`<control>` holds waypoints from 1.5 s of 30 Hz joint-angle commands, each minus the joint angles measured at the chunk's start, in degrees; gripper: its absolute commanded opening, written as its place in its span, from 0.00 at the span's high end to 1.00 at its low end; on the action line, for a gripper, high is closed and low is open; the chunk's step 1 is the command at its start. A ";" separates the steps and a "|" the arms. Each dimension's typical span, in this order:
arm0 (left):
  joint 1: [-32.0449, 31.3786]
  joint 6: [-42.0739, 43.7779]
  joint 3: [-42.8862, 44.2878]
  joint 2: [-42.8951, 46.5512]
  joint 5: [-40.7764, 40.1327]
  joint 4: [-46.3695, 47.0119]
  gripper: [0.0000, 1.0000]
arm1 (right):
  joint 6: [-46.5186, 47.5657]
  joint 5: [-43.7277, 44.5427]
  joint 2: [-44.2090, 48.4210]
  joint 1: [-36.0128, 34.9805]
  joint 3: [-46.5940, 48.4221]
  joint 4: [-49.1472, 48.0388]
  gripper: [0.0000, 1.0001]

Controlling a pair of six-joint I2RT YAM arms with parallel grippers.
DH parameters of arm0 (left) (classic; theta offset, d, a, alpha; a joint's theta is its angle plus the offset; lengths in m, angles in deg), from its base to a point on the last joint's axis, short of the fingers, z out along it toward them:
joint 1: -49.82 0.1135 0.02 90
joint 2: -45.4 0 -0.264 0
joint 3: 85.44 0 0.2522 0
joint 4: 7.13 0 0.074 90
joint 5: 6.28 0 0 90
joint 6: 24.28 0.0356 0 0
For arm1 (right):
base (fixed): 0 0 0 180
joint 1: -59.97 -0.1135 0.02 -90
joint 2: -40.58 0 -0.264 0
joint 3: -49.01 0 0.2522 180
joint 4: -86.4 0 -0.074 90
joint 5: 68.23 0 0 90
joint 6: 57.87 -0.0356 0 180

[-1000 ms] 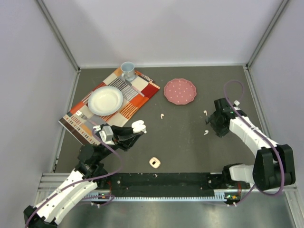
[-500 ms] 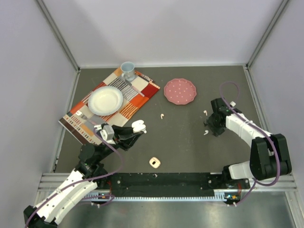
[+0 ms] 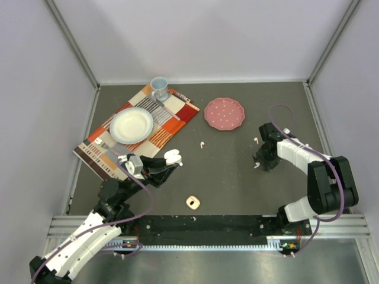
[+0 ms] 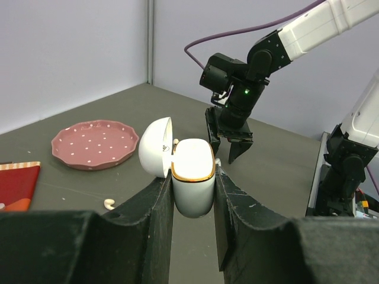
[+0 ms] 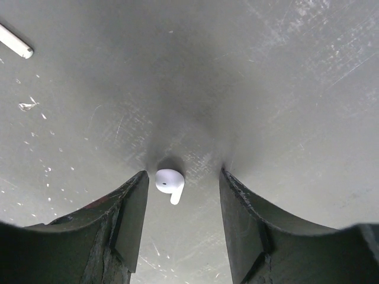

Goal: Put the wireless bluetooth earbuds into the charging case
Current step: Pick up the right earbud from the center of the board.

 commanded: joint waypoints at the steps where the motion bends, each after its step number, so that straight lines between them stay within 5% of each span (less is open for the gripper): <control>1: -0.17 0.84 1.23 0.36 -0.89 1.99 1.00 | -0.54 0.87 -1.99 -0.80 2.55 -1.56 0.50; 24: -0.08 1.11 1.50 0.45 -1.07 1.29 1.00 | -2.12 -0.80 -4.28 -2.65 2.20 -3.58 0.55; 44: -0.17 1.28 1.85 0.36 -1.51 0.59 1.00 | -2.91 0.43 -5.59 -3.00 1.32 -4.37 0.70; 45: -0.17 1.37 1.85 0.36 -1.42 0.50 1.00 | -2.82 0.52 -5.59 -2.92 1.15 -4.46 0.76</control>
